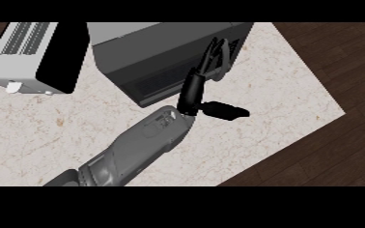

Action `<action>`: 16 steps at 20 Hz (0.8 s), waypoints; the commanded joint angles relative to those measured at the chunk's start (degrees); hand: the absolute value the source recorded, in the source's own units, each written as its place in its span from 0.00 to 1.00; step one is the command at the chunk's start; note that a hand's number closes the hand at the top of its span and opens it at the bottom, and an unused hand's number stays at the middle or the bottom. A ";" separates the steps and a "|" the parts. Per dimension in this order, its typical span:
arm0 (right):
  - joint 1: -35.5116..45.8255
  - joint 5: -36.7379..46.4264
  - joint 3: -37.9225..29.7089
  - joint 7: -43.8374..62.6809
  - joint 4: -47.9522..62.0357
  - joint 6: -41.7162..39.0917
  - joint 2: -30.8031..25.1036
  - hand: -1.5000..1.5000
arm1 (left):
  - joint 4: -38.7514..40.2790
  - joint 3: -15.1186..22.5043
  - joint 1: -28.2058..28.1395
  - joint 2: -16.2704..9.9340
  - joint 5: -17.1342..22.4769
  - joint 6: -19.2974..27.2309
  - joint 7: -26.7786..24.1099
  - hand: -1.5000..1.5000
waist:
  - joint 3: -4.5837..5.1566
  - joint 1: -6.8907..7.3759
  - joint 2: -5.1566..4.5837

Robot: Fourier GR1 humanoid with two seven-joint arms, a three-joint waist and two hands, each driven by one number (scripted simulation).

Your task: Pick up the milk, place it into the microwave and close the microwave

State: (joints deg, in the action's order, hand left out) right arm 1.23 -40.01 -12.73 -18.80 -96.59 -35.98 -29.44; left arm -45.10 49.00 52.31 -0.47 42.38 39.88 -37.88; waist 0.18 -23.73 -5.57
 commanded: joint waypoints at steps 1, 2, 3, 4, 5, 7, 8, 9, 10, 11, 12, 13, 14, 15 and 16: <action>0.70 -1.04 -0.29 0.55 0.41 -0.14 -0.62 0.00 | 2.52 -1.14 3.16 0.45 2.03 -0.12 0.97 0.00 | -0.07 -0.51 -0.44; 0.26 -0.99 -0.05 1.02 0.67 -0.37 -0.88 0.00 | 2.84 -1.56 3.74 0.45 2.46 -0.36 1.14 0.00 | -0.08 -0.42 -0.45; 0.87 -1.50 -0.11 0.97 0.28 -0.14 -0.76 0.00 | 2.86 -1.22 3.35 0.45 2.69 0.09 0.72 0.00 | -0.04 -0.33 -0.28; 1.06 -1.55 0.26 1.12 0.17 -0.31 -0.74 0.00 | 2.82 -0.87 3.43 0.45 2.92 -0.07 0.64 0.00 | -0.05 -0.55 -0.41; 1.03 -1.60 -0.07 1.06 0.42 -0.44 -0.99 0.00 | 2.86 -1.43 3.33 0.45 3.44 -0.31 0.05 0.00 | -0.03 -0.43 -0.54; 1.14 -2.25 0.37 1.76 0.21 -0.92 -1.45 0.00 | 3.27 -0.89 3.05 0.45 3.55 -0.17 -0.84 0.00 | 0.01 -0.57 -0.59; 1.36 -2.57 -0.11 1.88 0.33 -0.85 -1.90 0.00 | 3.48 -0.82 3.54 0.45 3.85 -0.13 -0.37 0.00 | -0.05 -0.92 -0.46; 1.42 -2.56 -0.05 2.08 0.41 -0.90 -2.09 0.00 | 3.20 -1.02 3.91 0.45 4.28 -0.10 -0.63 0.00 | -0.04 -0.60 -0.25; 0.85 -3.17 0.35 1.98 0.26 -0.94 -1.32 0.00 | 3.72 -0.73 3.25 0.45 4.43 -0.04 -1.05 0.00 | -0.08 -0.73 -0.19; 1.18 -3.27 0.33 2.46 0.35 -1.63 -2.33 0.00 | 3.54 -0.75 3.75 0.45 4.65 0.01 -1.10 0.00 | -0.06 -1.01 -0.33; 1.51 -3.33 0.52 2.36 0.24 -1.27 -1.89 0.00 | 3.83 -0.67 4.19 0.45 4.75 0.05 -1.10 0.00 | -0.10 -0.60 -0.25; 1.61 -3.69 0.33 2.57 0.20 -1.56 -2.39 0.00 | 3.95 -0.37 3.85 0.45 4.79 -0.03 -1.66 0.00 | -0.06 -0.93 -0.35; 1.94 -3.94 0.23 2.46 0.34 -1.44 -2.27 0.00 | 3.49 -0.32 3.77 0.45 5.33 -0.30 -1.81 0.00 | -0.05 -1.02 -0.45; 1.93 -4.18 0.48 2.61 0.21 -1.39 -2.12 0.00 | 4.30 0.03 3.80 0.45 5.14 -0.05 -1.89 0.00 | -0.10 -0.78 -0.38; 1.88 -4.43 0.43 2.80 0.45 -1.55 -2.34 0.00 | 4.13 -0.26 3.86 0.45 5.75 -0.28 -1.86 0.00 | -0.09 -0.90 -0.48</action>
State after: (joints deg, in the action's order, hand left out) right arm 2.83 -43.59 -12.41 -16.45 -96.28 -37.26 -31.48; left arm -43.67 50.31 52.95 -0.45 46.28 39.59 -41.39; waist 0.12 -24.24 -5.60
